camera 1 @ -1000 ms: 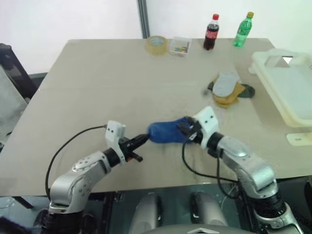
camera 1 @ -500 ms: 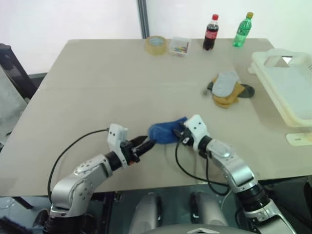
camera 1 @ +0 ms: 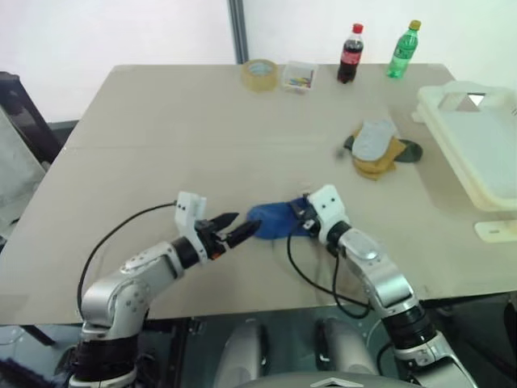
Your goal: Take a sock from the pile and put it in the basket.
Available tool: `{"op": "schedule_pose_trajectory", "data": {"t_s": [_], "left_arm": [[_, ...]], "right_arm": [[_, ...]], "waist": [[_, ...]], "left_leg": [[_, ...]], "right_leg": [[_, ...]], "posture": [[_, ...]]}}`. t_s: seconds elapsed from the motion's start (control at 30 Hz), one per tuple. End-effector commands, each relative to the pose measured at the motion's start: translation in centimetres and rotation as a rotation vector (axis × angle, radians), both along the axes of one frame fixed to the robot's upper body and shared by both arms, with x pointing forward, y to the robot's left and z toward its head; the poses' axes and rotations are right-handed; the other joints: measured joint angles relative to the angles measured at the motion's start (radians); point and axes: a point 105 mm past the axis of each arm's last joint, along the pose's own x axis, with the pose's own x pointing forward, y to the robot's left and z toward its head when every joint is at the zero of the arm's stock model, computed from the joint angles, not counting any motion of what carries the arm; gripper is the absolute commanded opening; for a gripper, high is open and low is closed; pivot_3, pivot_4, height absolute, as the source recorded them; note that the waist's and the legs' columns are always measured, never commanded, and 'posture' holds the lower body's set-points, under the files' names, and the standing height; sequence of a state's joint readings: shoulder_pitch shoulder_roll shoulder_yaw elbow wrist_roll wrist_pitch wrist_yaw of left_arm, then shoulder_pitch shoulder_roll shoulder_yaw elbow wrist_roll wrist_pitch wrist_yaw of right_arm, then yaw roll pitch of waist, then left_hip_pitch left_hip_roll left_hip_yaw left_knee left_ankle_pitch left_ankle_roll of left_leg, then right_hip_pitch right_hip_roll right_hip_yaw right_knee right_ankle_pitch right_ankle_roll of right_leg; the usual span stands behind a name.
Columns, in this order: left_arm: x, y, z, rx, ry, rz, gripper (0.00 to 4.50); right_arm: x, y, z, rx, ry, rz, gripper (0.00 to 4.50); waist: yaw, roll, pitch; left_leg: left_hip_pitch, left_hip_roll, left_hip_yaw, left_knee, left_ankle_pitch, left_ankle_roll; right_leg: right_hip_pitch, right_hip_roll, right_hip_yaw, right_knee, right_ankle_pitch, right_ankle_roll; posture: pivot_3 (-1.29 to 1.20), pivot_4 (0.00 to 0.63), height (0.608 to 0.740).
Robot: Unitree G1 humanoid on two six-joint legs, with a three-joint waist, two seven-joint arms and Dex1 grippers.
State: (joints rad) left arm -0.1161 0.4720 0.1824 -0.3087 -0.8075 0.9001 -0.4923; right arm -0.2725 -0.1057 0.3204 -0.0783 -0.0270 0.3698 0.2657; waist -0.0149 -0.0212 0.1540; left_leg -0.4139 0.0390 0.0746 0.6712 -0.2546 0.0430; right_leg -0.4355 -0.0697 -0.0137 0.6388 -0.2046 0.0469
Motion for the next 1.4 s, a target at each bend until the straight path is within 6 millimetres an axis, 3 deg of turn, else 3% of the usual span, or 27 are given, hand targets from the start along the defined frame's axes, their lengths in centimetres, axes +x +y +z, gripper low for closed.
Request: {"op": "schedule_pose_trajectory", "data": {"t_s": [0.03, 0.2, 0.3, 0.43, 0.57, 0.83, 1.23, 1.4], "left_arm": [[1.1, -0.7, -0.1, 0.022, 0.014, -0.013, 4.47], [2.1, -2.5, -1.5, 0.056, 0.075, -0.070, 4.47], [1.0, -4.6, -2.5, -0.022, 0.218, -0.193, 4.47], [-0.5, -6.2, -1.4, -0.213, 0.353, -0.329, 4.47], [-0.5, -6.5, -0.5, -0.346, 0.433, -0.363, 4.47], [1.4, -6.6, 0.9, -0.461, 0.397, -0.294, 4.47], [2.0, -6.4, 3.8, -0.660, 0.292, -0.299, 4.47], [1.9, -7.6, 4.2, -0.694, 0.285, -0.323, 4.47]], "right_arm": [[-0.2, 0.1, -1.7, -0.036, 0.059, -0.019, 1.89], [-0.2, -0.2, -2.0, -0.060, 0.066, -0.034, 1.89], [0.0, -0.5, -2.0, -0.085, 0.052, -0.040, 1.89], [0.2, -0.7, -2.0, -0.109, 0.037, -0.038, 1.89], [0.2, -0.8, -2.0, -0.124, 0.029, -0.036, 1.89], [0.3, -0.8, -1.9, -0.141, 0.015, -0.029, 1.89], [0.3, -1.4, -1.9, -0.150, 0.012, -0.042, 1.89], [0.1, -1.4, -1.9, -0.157, 0.012, -0.041, 1.89]], "waist": [[0.000, -0.001, -0.001], [0.000, -0.003, -0.003], [0.001, -0.003, -0.003], [0.001, -0.002, -0.004], [0.000, -0.003, -0.004], [0.001, -0.003, -0.003], [0.001, -0.003, -0.003], [0.001, -0.003, -0.003]], "left_leg": [[0.001, 0.000, 0.000, 0.000, 0.000, 0.000], [0.004, 0.000, -0.001, 0.001, 0.000, 0.000], [0.007, 0.000, 0.000, 0.000, 0.000, 0.000], [0.017, 0.000, -0.001, -0.001, -0.001, 0.001], [0.017, 0.000, -0.002, -0.001, -0.001, 0.001], [0.016, 0.000, -0.002, -0.001, -0.001, 0.001], [0.015, 0.000, -0.003, -0.001, -0.001, 0.001], [0.014, 0.000, -0.003, -0.001, -0.001, 0.001]], "right_leg": [[0.001, 0.000, 0.000, 0.000, 0.000, 0.000], [0.004, 0.000, 0.000, 0.000, 0.000, 0.000], [0.008, 0.000, 0.000, 0.000, 0.000, 0.000], [0.019, -0.001, -0.001, -0.004, -0.002, 0.002], [0.019, -0.001, -0.002, -0.004, -0.002, 0.001], [0.019, -0.001, -0.002, -0.004, 0.000, 0.000], [0.019, -0.001, -0.002, -0.006, 0.000, 0.000], [0.019, -0.002, -0.002, -0.007, 0.000, 0.000]], "posture": [[0.00, 0.150, 0.740], [0.00, 0.150, 0.740], [0.00, 0.150, 0.740], [0.00, 0.150, 0.740], [0.00, 0.150, 0.740], [0.00, 0.150, 0.740], [0.00, 0.150, 0.740], [0.00, 0.150, 0.740]]}}
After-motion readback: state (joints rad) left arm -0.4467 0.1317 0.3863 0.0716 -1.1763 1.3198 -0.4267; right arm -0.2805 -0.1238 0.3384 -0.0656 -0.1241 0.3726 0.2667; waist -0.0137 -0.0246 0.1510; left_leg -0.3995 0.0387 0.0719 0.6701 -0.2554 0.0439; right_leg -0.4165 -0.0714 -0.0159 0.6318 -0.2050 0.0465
